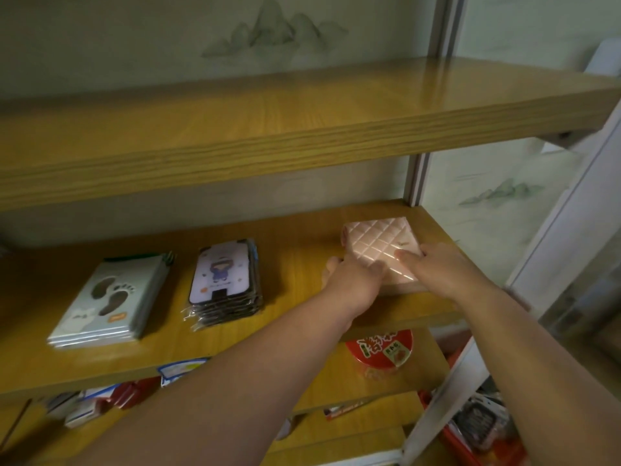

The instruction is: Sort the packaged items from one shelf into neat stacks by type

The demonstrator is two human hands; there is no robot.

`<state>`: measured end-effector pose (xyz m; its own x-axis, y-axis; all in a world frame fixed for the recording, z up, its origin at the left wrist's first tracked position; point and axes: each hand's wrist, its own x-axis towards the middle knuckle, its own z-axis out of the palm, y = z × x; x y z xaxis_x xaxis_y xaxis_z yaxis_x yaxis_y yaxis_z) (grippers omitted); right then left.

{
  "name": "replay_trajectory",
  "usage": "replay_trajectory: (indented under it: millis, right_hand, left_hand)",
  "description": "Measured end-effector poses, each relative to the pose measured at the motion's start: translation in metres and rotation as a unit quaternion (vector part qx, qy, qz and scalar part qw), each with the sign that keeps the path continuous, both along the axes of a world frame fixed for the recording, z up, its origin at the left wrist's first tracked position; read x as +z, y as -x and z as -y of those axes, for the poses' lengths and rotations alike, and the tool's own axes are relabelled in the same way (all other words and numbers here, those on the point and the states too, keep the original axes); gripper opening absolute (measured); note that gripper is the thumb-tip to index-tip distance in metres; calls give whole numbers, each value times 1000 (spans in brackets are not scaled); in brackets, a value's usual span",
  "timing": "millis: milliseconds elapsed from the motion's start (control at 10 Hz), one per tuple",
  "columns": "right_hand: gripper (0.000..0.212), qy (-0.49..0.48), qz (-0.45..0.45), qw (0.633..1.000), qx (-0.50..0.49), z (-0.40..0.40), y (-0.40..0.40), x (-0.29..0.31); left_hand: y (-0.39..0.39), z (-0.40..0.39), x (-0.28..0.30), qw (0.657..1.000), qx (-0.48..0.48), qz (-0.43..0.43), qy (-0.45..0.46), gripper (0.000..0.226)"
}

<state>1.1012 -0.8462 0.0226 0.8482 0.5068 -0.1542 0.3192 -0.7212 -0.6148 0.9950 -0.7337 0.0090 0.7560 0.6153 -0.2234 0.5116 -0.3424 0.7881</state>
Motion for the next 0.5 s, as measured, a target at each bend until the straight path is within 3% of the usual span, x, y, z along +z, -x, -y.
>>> replay_trajectory:
  millis: [100,200,300,400,500]
  right_hand:
    - [51,12,68,997,-33,6,17,-3]
    - [63,55,151,985,-68,11,35,-3]
    - [55,63,238,968,-47,14,56,3]
    - [43,-32,283,958,-26,11,84,11]
    - [39,-165,250,954,-4,8,116,24]
  left_hand:
    - [10,1,3,1000,-9,13,21,75]
    - [30,0,4,996,-55,37,-59,70]
    - [58,-11,12,975,-97,83,-184,59]
    - [84,-28,28,943,-129,74,-299,61]
    - [107,-50,41,928,-115,41,-352,63]
